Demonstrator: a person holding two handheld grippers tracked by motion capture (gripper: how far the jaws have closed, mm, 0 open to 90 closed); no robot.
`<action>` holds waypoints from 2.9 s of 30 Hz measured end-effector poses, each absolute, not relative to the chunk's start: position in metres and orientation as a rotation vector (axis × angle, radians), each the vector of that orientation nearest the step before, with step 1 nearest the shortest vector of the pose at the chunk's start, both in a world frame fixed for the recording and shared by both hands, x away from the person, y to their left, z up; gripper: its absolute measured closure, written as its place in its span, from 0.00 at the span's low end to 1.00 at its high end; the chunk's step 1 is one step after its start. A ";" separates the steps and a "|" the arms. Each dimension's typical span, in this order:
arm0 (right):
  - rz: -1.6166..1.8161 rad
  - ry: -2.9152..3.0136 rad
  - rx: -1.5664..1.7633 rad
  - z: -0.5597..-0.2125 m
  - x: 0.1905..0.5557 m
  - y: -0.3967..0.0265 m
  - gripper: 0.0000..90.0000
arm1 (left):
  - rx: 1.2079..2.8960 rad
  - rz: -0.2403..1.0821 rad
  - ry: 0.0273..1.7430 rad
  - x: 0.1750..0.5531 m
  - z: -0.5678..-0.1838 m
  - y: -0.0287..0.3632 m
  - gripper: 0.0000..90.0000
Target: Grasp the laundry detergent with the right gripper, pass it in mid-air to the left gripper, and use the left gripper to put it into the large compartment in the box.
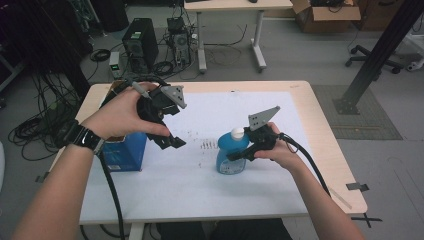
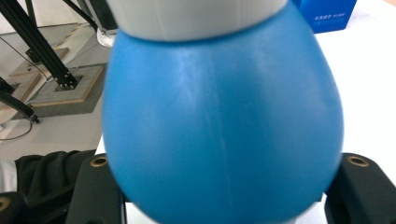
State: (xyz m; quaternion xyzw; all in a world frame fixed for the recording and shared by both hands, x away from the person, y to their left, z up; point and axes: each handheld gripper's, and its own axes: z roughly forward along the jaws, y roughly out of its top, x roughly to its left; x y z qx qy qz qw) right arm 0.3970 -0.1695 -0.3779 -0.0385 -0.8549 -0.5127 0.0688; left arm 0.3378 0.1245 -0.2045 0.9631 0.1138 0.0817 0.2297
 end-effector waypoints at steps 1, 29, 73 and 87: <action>-1.548 -2.578 -0.113 -0.377 0.397 -0.170 0.43 | 2.652 0.225 0.311 0.338 -0.204 0.124 0.05; -1.441 -2.625 0.124 -0.280 0.393 -0.143 0.47 | 2.638 0.225 0.262 0.345 -0.163 0.091 0.06; -1.389 -2.647 0.228 -0.250 0.381 -0.090 0.47 | 2.716 0.170 0.219 0.346 -0.167 0.058 0.22; -1.403 -2.651 0.219 -0.249 0.382 -0.093 0.47 | 2.708 0.139 0.231 0.347 -0.166 0.057 0.32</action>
